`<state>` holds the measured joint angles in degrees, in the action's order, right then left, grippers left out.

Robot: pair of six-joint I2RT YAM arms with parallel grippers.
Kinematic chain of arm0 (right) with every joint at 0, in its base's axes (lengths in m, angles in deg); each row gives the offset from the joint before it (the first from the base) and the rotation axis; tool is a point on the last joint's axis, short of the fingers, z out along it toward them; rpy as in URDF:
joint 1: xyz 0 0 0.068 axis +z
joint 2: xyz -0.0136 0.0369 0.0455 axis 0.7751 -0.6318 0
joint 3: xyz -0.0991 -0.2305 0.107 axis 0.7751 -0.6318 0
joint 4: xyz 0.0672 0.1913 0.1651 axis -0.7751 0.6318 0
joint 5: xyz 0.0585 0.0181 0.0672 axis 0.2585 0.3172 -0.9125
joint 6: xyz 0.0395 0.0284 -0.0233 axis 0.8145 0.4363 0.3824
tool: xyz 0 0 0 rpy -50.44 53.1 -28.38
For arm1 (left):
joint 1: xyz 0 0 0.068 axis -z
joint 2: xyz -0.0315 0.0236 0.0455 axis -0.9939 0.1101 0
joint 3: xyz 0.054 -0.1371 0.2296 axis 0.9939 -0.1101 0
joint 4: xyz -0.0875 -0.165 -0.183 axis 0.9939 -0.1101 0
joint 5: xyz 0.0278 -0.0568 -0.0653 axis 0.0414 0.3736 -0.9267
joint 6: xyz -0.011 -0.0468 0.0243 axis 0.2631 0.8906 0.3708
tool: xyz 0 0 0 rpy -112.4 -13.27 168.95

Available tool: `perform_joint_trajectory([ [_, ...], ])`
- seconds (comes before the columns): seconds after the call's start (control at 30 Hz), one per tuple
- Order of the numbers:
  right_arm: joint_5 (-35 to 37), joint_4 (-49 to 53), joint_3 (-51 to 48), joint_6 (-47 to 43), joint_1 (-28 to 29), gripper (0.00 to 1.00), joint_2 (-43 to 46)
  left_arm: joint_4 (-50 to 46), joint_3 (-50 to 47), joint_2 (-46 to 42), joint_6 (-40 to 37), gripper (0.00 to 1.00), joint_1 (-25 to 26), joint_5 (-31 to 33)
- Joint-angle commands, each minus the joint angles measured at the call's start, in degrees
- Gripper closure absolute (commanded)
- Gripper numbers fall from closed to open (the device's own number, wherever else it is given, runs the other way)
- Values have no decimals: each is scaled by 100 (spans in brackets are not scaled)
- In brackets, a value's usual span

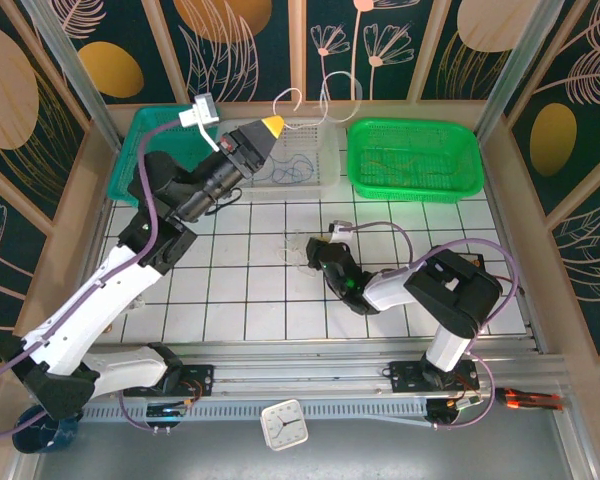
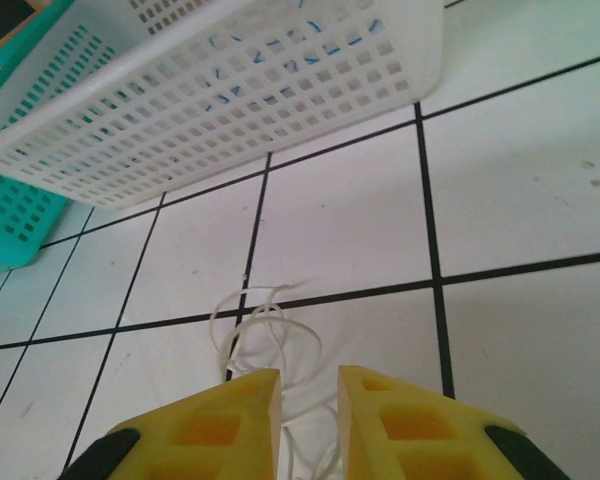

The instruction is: Untangle the cables

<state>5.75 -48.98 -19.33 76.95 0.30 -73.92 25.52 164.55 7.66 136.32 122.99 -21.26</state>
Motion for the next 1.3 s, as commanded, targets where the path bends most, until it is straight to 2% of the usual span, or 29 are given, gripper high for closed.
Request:
perform_joint_trajectory([
  [0.0,241,49,-141,213,30,75,96,-618,389,57,-683,100,-151,374],
  [0.13,122,107,-217,182,31,71,305,-844,506,74,-877,100,-604,464],
  [0.3,-254,342,-218,27,34,52,751,-1181,507,110,-1328,100,-1179,738],
  [0.5,-561,844,-123,-117,30,39,1396,-1559,504,225,-1979,100,-1816,1348],
  [0.97,-637,2302,-10,-166,-47,37,2829,-1452,749,1555,-2159,100,-3887,1831],
  [1.1,-630,2526,-97,-111,-64,37,3137,-1323,723,1960,-2003,100,-4328,2023],
  [1.27,-594,2694,-138,-94,-75,37,3323,-1215,611,2498,-1972,100,-4628,2148],
])
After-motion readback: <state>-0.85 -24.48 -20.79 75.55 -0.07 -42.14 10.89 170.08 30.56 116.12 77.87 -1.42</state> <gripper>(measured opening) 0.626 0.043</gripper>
